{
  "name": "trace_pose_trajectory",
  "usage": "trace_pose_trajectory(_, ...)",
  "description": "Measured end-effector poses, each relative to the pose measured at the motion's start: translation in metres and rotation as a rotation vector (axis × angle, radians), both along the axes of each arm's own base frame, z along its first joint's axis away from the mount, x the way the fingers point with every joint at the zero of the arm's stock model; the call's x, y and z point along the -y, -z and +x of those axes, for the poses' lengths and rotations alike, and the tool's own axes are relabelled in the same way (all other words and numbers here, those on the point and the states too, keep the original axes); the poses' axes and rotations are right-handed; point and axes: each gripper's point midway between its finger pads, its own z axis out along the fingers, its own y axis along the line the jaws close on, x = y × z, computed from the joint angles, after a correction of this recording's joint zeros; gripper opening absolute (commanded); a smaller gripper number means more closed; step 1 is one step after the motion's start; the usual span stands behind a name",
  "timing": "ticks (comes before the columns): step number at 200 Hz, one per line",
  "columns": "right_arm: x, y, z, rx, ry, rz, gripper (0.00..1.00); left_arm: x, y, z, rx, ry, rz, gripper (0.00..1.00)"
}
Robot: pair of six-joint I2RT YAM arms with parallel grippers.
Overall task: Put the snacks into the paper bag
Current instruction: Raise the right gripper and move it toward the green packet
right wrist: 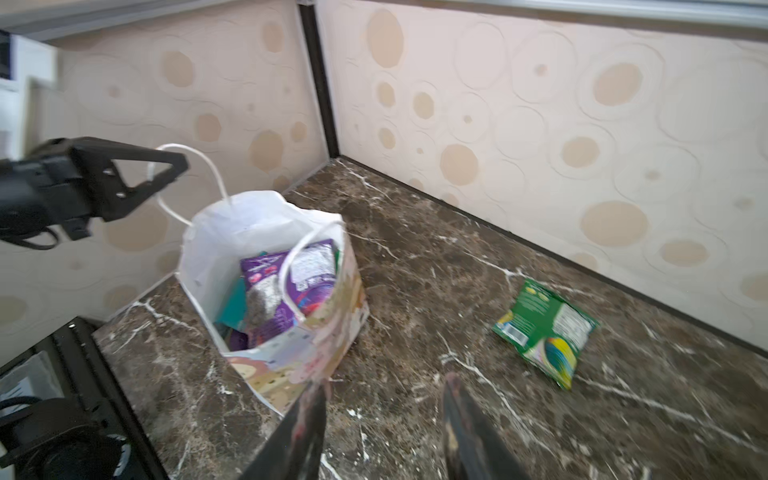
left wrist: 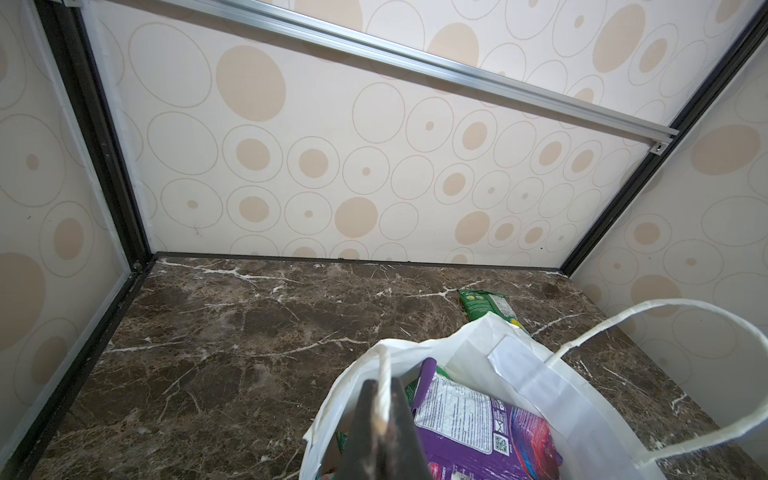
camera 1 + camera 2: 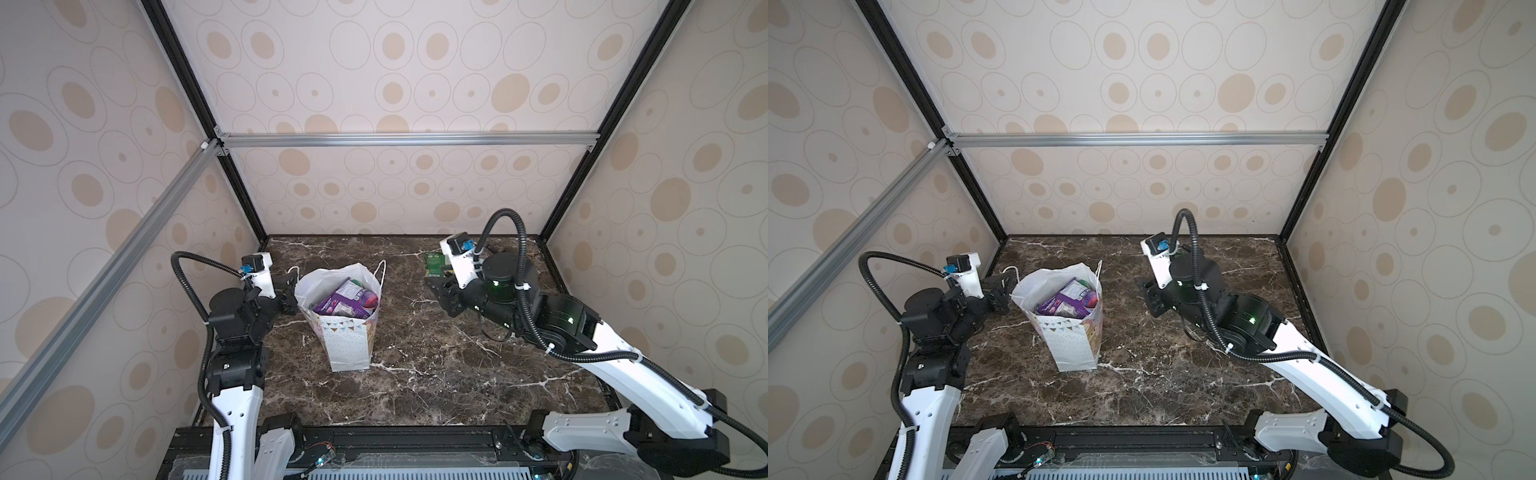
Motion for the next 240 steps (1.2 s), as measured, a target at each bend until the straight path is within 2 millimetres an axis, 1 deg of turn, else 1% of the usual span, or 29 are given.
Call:
trace_pose_trajectory(8,0.014,0.01,0.005,-0.022,0.044,-0.001,0.48,0.0,0.0,0.0,0.0,-0.002,0.0,0.0)
trace_pose_trajectory(30,0.042,0.04,0.016,-0.085,0.14,-0.015,0.5,-0.002,0.0,0.0,0.002,-0.01,0.002,0.0)
trace_pose_trajectory(64,0.087,0.094,0.035,-0.21,0.283,-0.02,0.51,-0.003,0.0,0.0,0.004,-0.017,0.003,0.0)
trace_pose_trajectory(82,0.105,0.122,0.044,-0.285,0.34,-0.007,0.52,-0.004,0.0,0.0,0.004,-0.018,0.003,0.0)
trace_pose_trajectory(95,0.113,0.138,0.049,-0.329,0.368,0.003,0.54,-0.004,0.0,0.001,0.004,-0.019,0.003,0.0)
trace_pose_trajectory(121,0.122,0.158,0.064,-0.394,0.414,0.04,0.57,-0.004,0.0,0.001,0.004,-0.023,0.004,0.0)
trace_pose_trajectory(160,0.129,0.186,0.088,-0.474,0.453,0.087,0.6,-0.005,0.001,0.001,0.001,-0.023,0.003,0.0)
trace_pose_trajectory(190,0.133,0.196,0.102,-0.494,0.47,0.118,0.6,-0.005,0.001,0.001,0.002,-0.023,0.003,0.0)
trace_pose_trajectory(214,0.132,0.201,0.112,-0.502,0.465,0.141,0.61,-0.005,0.001,0.002,0.0,-0.023,0.003,0.0)
trace_pose_trajectory(240,0.13,0.217,0.122,-0.531,0.465,0.136,0.61,-0.004,0.003,0.003,-0.006,-0.019,0.001,0.0)
